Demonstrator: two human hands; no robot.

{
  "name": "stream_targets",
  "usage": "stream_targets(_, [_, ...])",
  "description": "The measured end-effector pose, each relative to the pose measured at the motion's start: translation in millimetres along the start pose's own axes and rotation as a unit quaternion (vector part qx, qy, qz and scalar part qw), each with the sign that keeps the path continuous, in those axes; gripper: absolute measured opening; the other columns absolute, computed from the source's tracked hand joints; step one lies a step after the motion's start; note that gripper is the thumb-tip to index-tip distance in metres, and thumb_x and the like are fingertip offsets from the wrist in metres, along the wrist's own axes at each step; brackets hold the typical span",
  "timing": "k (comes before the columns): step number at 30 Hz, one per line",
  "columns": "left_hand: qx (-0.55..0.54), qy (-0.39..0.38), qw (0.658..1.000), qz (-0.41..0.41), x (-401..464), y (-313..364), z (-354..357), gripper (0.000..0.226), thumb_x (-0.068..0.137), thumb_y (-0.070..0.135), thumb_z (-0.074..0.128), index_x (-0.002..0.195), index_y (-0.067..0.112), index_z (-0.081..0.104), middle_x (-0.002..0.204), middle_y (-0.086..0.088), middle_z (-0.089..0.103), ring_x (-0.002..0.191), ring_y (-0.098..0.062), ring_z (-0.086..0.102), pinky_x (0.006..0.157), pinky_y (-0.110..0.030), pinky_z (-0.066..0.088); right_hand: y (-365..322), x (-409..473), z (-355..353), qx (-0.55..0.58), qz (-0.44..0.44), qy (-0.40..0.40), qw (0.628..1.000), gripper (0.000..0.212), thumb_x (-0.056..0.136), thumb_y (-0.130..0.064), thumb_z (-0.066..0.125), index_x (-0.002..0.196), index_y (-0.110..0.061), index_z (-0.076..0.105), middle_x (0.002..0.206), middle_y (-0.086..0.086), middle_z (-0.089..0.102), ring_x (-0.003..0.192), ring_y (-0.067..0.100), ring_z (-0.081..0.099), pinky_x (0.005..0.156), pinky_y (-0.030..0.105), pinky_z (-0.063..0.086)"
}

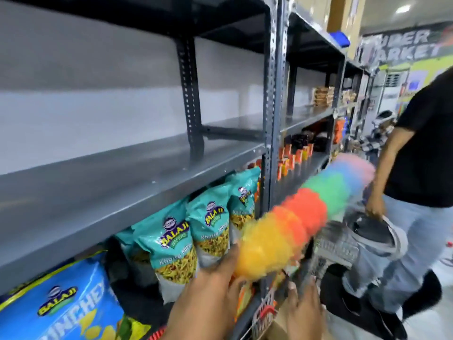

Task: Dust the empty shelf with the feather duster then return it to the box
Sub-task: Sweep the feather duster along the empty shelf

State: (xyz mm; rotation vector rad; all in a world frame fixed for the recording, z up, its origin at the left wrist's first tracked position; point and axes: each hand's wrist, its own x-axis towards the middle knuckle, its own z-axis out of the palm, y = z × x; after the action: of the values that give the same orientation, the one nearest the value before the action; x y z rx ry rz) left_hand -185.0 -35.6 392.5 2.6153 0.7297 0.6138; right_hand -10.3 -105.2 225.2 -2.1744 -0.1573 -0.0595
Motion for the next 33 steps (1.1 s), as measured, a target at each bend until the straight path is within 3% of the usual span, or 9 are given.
stream_targets(4, [0.004, 0.135, 0.991, -0.022, 2, 8, -67, 0.06, 0.075, 0.048, 0.067, 0.129, 0.052, 0.041, 0.101, -0.004, 0.074, 0.096, -0.024, 0.067, 0.081, -0.032, 0.053, -76, 17, -10, 0.081, -0.099, -0.024, 0.992, 0.061, 0.094, -0.037, 0.038, 0.144, -0.011, 0.014, 0.151, 0.015, 0.023, 0.138, 0.034, 0.018, 0.108, 0.045, 0.02])
stream_targets(8, [0.052, 0.232, 0.971, -0.009, 2, -8, -132, 0.028, 0.067, 0.047, 0.069, 0.093, 0.037, 0.068, 0.082, 0.002, 0.077, 0.084, -0.025, 0.07, 0.068, -0.037, 0.053, -151, 15, -5, 0.193, -0.195, -0.055, 0.96, 0.066, 0.09, -0.048, 0.029, 0.145, -0.018, 0.009, 0.154, 0.006, 0.014, 0.141, 0.027, 0.007, 0.113, 0.043, 0.008])
stream_targets(11, [0.115, 0.261, 0.957, -0.053, 4, -36, -167, 0.015, 0.066, 0.047, 0.068, 0.064, 0.033, 0.063, 0.067, -0.004, 0.073, 0.074, -0.031, 0.069, 0.056, -0.035, 0.047, -193, 9, 2, 0.244, -0.255, -0.036, 0.935, 0.067, 0.088, -0.048, 0.028, 0.144, -0.015, 0.014, 0.153, 0.009, 0.02, 0.14, 0.023, 0.012, 0.113, 0.04, 0.008])
stream_targets(13, [0.143, 0.269, 0.949, -0.079, 7, -59, -184, 0.028, 0.068, 0.043, 0.071, 0.05, 0.031, 0.052, 0.049, -0.002, 0.063, 0.059, -0.03, 0.064, 0.046, -0.028, 0.041, -216, 8, 8, 0.26, -0.294, -0.018, 0.92, 0.061, 0.092, -0.039, 0.036, 0.143, -0.01, 0.019, 0.151, 0.012, 0.025, 0.14, 0.024, 0.015, 0.112, 0.04, 0.01])
stream_targets(17, [0.212, 0.214, 0.948, -0.103, 19, -106, -197, 0.022, 0.071, 0.041, 0.074, 0.066, 0.02, 0.067, 0.056, -0.004, 0.069, 0.058, -0.024, 0.066, 0.051, -0.031, 0.047, -266, 15, 21, 0.23, -0.379, -0.002, 0.896, 0.059, 0.093, -0.025, 0.047, 0.14, 0.0, 0.021, 0.149, 0.018, 0.026, 0.139, 0.031, 0.015, 0.113, 0.047, 0.01])
stream_targets(22, [0.249, 0.138, 0.951, -0.125, 35, -142, -215, 0.014, 0.078, 0.042, 0.068, 0.087, 0.033, 0.073, 0.085, 0.004, 0.078, 0.079, -0.018, 0.07, 0.061, -0.025, 0.043, -286, 28, 43, 0.157, -0.435, -0.016, 0.886, 0.059, 0.095, -0.034, 0.039, 0.142, -0.007, 0.015, 0.153, 0.012, 0.015, 0.14, 0.021, -0.001, 0.113, 0.046, -0.002])
stream_targets(26, [0.319, 0.185, 0.921, -0.127, 51, -144, -226, 0.021, 0.082, 0.046, 0.059, 0.098, 0.036, 0.068, 0.091, -0.007, 0.075, 0.086, -0.031, 0.068, 0.067, -0.032, 0.052, -285, 31, 49, 0.173, -0.437, -0.012, 0.883, 0.064, 0.091, -0.044, 0.025, 0.143, -0.01, 0.011, 0.154, 0.01, 0.013, 0.137, 0.014, -0.008, 0.113, 0.044, -0.005])
stream_targets(29, [0.27, 0.238, 0.932, -0.044, 55, -127, -213, 0.012, 0.083, 0.036, 0.063, 0.093, 0.034, 0.069, 0.076, -0.006, 0.076, 0.074, -0.033, 0.069, 0.06, -0.034, 0.052, -285, 29, 49, 0.178, -0.437, -0.008, 0.882, 0.065, 0.09, -0.045, 0.024, 0.143, -0.011, 0.007, 0.154, 0.009, 0.01, 0.137, 0.015, -0.008, 0.113, 0.045, -0.004])
stream_targets(33, [0.246, 0.11, 0.962, -0.044, 65, -115, -202, 0.021, 0.089, 0.038, 0.053, 0.104, 0.039, 0.067, 0.085, 0.001, 0.076, 0.08, -0.024, 0.068, 0.068, -0.031, 0.05, -284, 31, 50, 0.176, -0.438, 0.003, 0.882, 0.066, 0.093, -0.051, 0.011, 0.142, -0.006, 0.012, 0.152, 0.013, 0.009, 0.137, 0.021, -0.007, 0.113, 0.047, -0.003])
